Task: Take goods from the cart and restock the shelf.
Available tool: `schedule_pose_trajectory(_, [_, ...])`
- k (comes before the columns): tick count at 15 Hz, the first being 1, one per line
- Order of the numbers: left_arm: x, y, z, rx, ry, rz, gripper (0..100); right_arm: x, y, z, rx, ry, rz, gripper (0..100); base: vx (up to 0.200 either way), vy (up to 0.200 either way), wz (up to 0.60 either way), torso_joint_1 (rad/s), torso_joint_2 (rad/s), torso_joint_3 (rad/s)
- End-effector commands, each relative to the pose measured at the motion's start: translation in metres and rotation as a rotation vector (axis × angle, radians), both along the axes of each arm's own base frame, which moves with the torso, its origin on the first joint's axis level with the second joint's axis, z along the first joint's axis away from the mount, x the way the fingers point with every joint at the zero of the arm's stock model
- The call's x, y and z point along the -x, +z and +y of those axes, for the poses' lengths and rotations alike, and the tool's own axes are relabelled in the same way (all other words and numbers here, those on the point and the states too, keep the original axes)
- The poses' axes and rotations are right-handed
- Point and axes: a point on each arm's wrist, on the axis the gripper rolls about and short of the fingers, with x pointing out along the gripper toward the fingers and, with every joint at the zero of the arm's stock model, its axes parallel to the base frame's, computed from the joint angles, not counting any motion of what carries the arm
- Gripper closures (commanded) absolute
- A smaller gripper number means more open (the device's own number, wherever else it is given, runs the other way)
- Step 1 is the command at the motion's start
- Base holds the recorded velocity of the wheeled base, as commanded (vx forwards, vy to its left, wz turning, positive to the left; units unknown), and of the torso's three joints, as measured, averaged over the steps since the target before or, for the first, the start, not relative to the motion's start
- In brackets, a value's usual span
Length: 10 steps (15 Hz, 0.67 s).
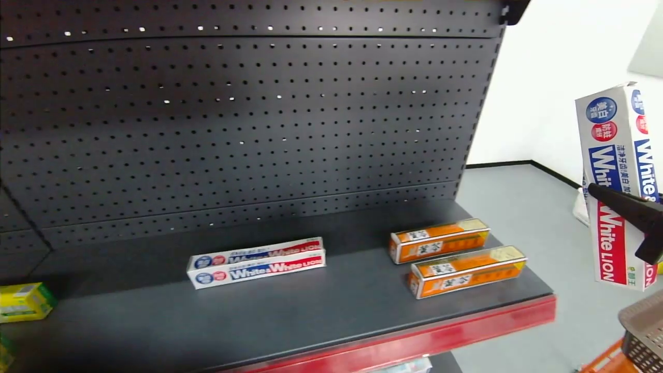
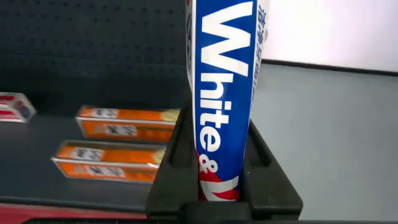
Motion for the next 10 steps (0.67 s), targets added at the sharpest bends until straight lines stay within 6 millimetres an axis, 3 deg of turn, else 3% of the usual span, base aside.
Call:
schedule_pose_trajectory(1, [0.0,0.0,0.0,0.0,0.0,0.0,0,0.0,-0.001,0.0,0.001,0.001,0.003,100,0.0,0.0,0.6,0.012,0.0,0.002])
schedule_pose_trajectory(3, [0.0,0.0,0.0,0.0,0.0,0.0,0,-0.001,0.0,0.0,-0.001,-0.001,0.001,100,0.0,0.0,0.6,0.002,0.0,0.005])
schedule_pose_trajectory(10, [0.0,0.0,0.0,0.0,0.0,0.0,0,0.0,0.006,0.012,-0.085,0.119,0.005,100,0.0,0.0,0.0,0.0,0.0,0.0])
